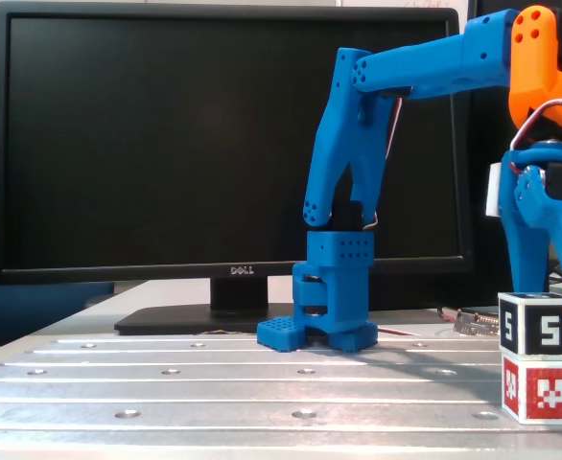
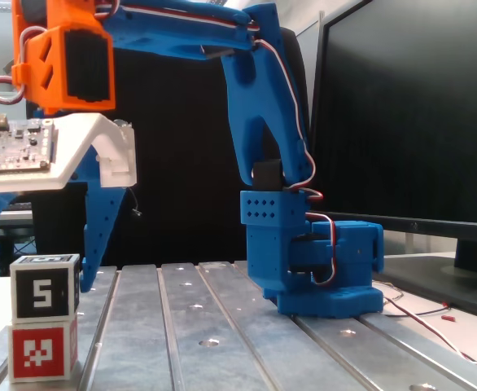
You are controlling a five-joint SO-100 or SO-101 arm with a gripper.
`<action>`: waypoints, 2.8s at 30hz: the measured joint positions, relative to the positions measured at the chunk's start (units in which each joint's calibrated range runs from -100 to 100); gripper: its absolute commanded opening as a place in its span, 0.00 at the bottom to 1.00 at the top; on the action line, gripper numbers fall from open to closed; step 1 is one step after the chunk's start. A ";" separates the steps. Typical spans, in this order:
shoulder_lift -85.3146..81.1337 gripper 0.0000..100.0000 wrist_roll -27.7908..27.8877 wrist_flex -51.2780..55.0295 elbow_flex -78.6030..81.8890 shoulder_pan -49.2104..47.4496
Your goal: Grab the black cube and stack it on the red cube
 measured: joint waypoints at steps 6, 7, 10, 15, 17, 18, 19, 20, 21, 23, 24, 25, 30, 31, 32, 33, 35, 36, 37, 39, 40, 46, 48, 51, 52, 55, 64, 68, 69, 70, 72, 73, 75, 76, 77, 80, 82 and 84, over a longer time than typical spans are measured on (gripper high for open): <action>0.08 0.40 0.00 5.84 -4.89 0.30; 0.08 0.40 0.00 7.13 -6.07 0.30; 0.08 0.40 -0.05 11.17 -10.14 0.30; 0.08 0.40 0.00 12.89 -13.77 0.22; 0.08 0.40 0.05 12.89 -13.95 0.44; 0.08 0.40 0.42 12.89 -13.95 0.67; 0.08 0.40 1.31 12.89 -13.95 1.19; 0.00 0.39 2.36 12.89 -13.95 1.85; 0.00 0.37 3.41 12.89 -13.95 2.67; 0.00 0.30 5.04 12.89 -13.95 4.67; -0.17 0.27 5.98 12.89 -13.95 5.78; -0.68 0.25 6.93 12.89 -13.95 6.89; -3.30 0.17 12.07 12.89 -13.95 13.33; -3.64 0.16 13.12 12.89 -13.95 14.52; -3.97 0.16 14.12 12.89 -13.95 15.63; -4.48 0.15 15.17 12.89 -13.77 16.81; -6.26 0.16 17.11 12.89 -11.78 18.89; -7.36 0.15 17.84 12.89 -10.51 19.93; -8.46 0.15 18.63 12.81 -8.88 20.81; -10.66 0.15 19.52 11.60 -5.53 22.44; -11.92 0.15 19.78 10.57 -3.71 22.96; -22.75 0.15 20.31 3.52 11.41 24.74; -26.89 0.15 20.31 0.34 17.57 24.81; -33.91 0.15 20.47 -5.41 27.90 25.63; -35.94 0.15 20.41 -6.88 30.80 26.15; -42.96 0.15 20.36 -12.12 40.58 27.70; -59.03 0.02 20.31 -22.43 60.78 29.85; -66.89 0.01 20.31 -26.39 69.38 30.67; -68.41 0.01 20.26 -27.42 71.11 31.11; -70.44 0.01 20.26 -28.45 73.10 31.63; -74.33 0.01 20.26 -29.48 76.27 32.22; -76.45 0.01 20.26 -29.74 77.72 32.22; -81.01 0.01 20.26 -29.91 80.62 31.85; -83.21 0.01 20.26 -29.91 82.16 31.85; -85.58 0.01 20.26 -29.91 83.70 32.07; -92.94 0.01 20.26 -29.82 88.68 32.59; -97.51 0.01 20.26 -29.39 91.49 32.37; -101.48 0.01 20.26 -28.62 93.48 32.22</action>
